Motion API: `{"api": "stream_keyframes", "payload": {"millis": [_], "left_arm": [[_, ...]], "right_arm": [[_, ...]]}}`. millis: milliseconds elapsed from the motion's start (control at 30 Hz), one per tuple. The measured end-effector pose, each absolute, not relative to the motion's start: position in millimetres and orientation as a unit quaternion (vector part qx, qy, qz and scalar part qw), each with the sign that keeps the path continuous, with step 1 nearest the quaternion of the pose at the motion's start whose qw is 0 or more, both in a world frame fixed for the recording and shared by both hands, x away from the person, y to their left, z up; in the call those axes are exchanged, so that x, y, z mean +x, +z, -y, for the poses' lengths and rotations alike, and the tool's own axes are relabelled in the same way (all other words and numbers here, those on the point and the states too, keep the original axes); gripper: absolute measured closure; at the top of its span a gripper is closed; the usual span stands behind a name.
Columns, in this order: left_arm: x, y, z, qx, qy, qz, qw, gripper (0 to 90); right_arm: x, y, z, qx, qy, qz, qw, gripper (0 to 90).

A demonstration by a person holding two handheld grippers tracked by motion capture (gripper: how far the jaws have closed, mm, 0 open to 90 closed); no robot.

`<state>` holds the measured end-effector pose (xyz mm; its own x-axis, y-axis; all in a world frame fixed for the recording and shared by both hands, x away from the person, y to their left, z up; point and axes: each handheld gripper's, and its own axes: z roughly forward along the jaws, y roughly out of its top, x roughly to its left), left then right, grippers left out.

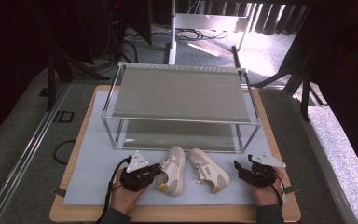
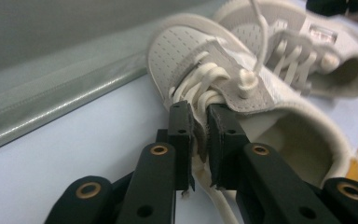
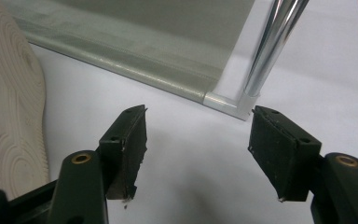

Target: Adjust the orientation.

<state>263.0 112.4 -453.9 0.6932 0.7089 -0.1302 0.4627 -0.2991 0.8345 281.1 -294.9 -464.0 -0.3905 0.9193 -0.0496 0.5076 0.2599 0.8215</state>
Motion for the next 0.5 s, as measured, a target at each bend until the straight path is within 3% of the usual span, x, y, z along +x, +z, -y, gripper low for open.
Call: {"api": "stream_keyframes", "payload": {"millis": [500], "left_arm": [[264.1,-436.6,-107.7,0.769,0.164,-0.388,0.481,83.8]], "right_arm": [[280.9,-463.9,293.9,0.476,0.375,-0.746,0.275,36.6]]}}
